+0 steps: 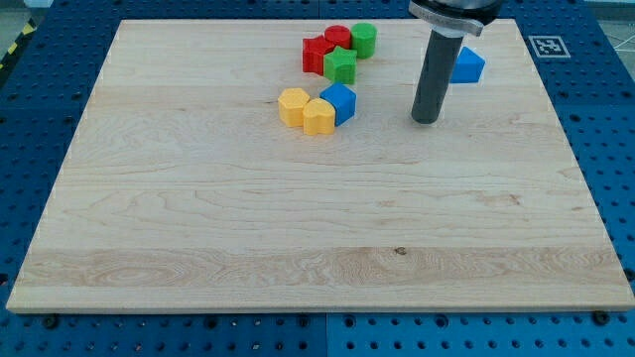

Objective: Slide the blue triangle closer to the blue cube

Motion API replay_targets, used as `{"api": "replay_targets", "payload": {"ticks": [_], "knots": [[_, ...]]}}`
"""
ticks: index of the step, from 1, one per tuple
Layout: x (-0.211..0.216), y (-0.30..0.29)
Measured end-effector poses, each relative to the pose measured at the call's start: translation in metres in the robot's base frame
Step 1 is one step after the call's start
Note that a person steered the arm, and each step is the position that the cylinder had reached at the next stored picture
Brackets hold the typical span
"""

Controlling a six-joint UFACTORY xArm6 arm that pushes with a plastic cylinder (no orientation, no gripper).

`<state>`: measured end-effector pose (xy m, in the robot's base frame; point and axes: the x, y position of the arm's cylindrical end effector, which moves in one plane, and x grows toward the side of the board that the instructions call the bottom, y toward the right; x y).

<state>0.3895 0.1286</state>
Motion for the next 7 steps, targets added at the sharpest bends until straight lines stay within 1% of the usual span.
{"api": "replay_targets", "payload": {"ticks": [1, 2, 3, 4, 5, 6, 7], "knots": [[-0.035, 0.0], [-0.095, 0.0], [-0.155, 0.026], [-0.151, 0.102], [-0.091, 0.175], [-0.08, 0.179], [-0.08, 0.177]]}}
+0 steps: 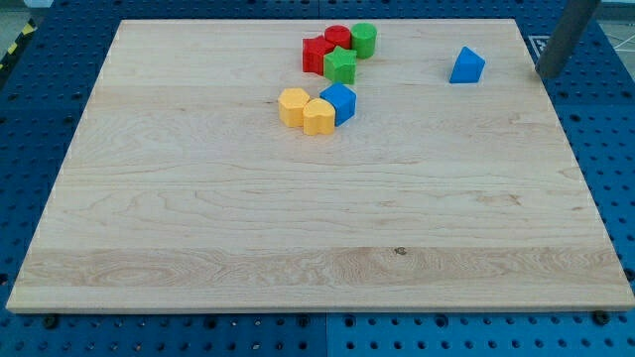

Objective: Slide the blue triangle closer to the blue cube

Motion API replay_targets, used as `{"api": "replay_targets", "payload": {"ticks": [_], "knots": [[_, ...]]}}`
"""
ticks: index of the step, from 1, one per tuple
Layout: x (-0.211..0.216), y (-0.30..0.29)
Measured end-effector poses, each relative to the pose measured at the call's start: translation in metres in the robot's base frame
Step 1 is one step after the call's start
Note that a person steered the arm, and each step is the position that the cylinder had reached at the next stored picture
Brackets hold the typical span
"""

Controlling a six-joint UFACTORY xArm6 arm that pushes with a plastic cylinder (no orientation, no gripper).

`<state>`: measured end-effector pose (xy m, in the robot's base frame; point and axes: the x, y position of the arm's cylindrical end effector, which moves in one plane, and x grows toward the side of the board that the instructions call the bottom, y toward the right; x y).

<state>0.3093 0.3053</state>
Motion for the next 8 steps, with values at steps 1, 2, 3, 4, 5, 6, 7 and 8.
{"api": "replay_targets", "payload": {"ticks": [1, 2, 3, 4, 5, 6, 7, 8], "knots": [[-0.007, -0.044], [-0.01, -0.088], [-0.01, -0.099], [-0.004, -0.116], [0.006, -0.137], [0.018, -0.158], [0.031, -0.178], [0.046, -0.196]]}}
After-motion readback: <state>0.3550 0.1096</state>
